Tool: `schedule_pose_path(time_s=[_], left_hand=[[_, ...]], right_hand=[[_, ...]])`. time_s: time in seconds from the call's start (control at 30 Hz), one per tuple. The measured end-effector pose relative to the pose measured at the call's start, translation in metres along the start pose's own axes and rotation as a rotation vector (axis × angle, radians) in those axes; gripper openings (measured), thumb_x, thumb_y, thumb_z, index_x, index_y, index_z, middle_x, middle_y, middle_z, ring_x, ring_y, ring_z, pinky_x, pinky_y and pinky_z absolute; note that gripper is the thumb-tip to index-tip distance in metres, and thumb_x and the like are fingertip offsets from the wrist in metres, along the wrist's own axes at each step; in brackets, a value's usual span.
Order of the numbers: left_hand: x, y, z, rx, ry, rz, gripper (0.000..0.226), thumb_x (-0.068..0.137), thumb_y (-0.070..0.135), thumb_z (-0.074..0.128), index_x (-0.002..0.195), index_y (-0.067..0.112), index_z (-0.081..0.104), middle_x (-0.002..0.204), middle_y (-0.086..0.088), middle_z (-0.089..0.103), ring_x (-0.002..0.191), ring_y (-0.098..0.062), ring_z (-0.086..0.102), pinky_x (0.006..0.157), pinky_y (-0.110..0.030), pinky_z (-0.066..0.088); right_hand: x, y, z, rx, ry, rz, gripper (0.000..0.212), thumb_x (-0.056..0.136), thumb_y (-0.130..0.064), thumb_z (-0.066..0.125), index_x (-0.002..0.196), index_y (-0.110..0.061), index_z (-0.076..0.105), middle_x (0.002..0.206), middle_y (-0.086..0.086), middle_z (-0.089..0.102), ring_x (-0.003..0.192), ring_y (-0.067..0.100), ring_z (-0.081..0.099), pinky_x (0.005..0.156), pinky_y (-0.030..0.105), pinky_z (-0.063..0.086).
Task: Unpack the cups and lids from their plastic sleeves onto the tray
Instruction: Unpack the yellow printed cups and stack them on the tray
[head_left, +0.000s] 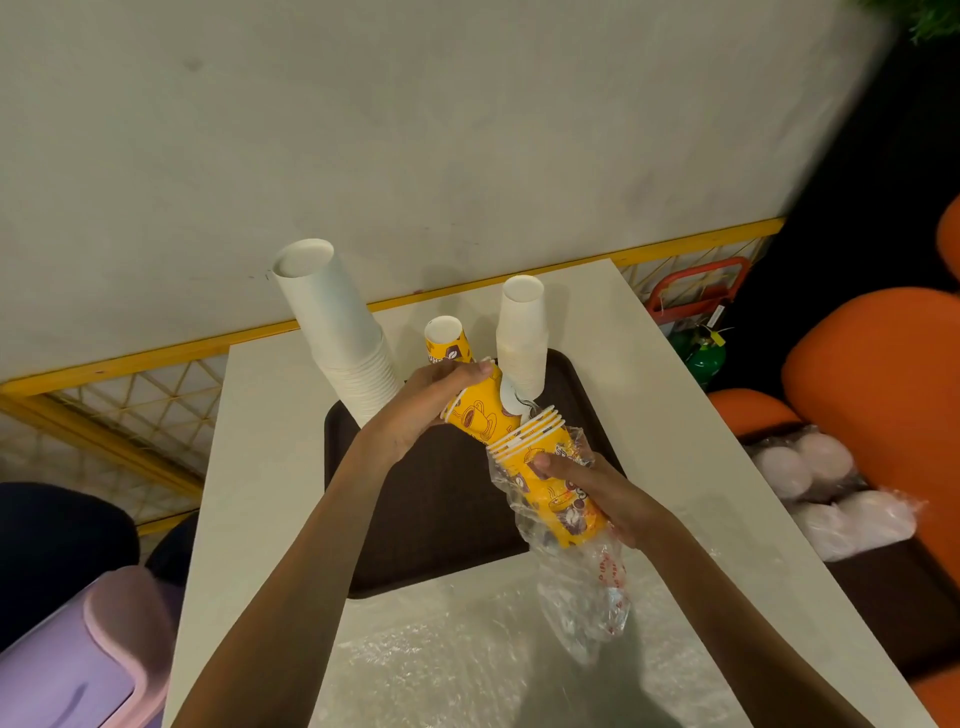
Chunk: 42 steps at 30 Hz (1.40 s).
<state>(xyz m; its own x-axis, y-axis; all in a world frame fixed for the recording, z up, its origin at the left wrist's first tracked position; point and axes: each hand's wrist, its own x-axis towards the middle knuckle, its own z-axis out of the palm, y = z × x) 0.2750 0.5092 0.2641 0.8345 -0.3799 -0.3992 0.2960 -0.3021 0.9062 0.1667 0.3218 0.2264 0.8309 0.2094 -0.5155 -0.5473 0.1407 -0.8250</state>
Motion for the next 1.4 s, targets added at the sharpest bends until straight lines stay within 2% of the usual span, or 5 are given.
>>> schedule_pose_path(time_s=[0.4,0.73,0.97,1.13,1.4], left_hand=[[0.012,-0.027,-0.005,-0.169,0.055,-0.043,0.056,0.083,0.051,0.053,0.128,0.019,0.052,0.115,-0.004,0.068,0.104,-0.018,0.065,0.093,-0.035,0.051],[0.022,-0.044,-0.007,0.023,-0.125,-0.113,0.093,0.041,0.065,0.076,0.121,0.024,0.052,0.117,0.004,0.063,0.111,-0.015,0.057,0.082,-0.021,0.047],[0.04,-0.014,-0.012,-0.013,0.337,0.226,0.067,0.075,0.011,0.077,0.131,0.01,0.039,0.125,-0.002,0.057,0.113,-0.016,0.057,0.088,-0.026,0.049],[0.066,0.009,-0.019,0.089,0.611,0.357,0.073,0.073,0.009,0.08,0.13,0.005,0.034,0.121,0.0,0.053,0.108,-0.012,0.054,0.09,-0.025,0.047],[0.09,-0.019,-0.013,0.18,0.541,0.138,0.09,0.074,0.012,0.079,0.14,0.005,0.019,0.131,-0.007,0.043,0.117,-0.019,0.047,0.092,-0.026,0.041]], right_hand=[[0.02,0.002,-0.012,0.13,0.021,0.0,0.021,0.081,-0.028,0.057,0.101,-0.025,0.06,0.082,-0.006,0.075,0.075,0.01,0.071,0.061,0.021,0.055],[0.046,0.004,-0.015,0.222,0.133,-0.009,0.046,0.071,-0.041,0.061,0.114,-0.026,0.057,0.105,0.0,0.07,0.095,0.017,0.068,0.075,0.032,0.054],[0.054,0.002,-0.013,0.205,0.118,0.0,0.041,0.073,-0.041,0.06,0.111,-0.026,0.058,0.106,0.002,0.07,0.097,0.018,0.067,0.077,0.032,0.053],[0.053,0.0,-0.01,0.201,0.1,-0.016,0.041,0.069,-0.039,0.061,0.108,-0.026,0.059,0.103,0.0,0.07,0.094,0.016,0.068,0.079,0.031,0.054],[0.049,-0.002,-0.012,0.183,0.102,-0.015,0.031,0.078,-0.036,0.06,0.107,-0.028,0.058,0.106,0.001,0.069,0.095,0.016,0.067,0.077,0.029,0.054]])
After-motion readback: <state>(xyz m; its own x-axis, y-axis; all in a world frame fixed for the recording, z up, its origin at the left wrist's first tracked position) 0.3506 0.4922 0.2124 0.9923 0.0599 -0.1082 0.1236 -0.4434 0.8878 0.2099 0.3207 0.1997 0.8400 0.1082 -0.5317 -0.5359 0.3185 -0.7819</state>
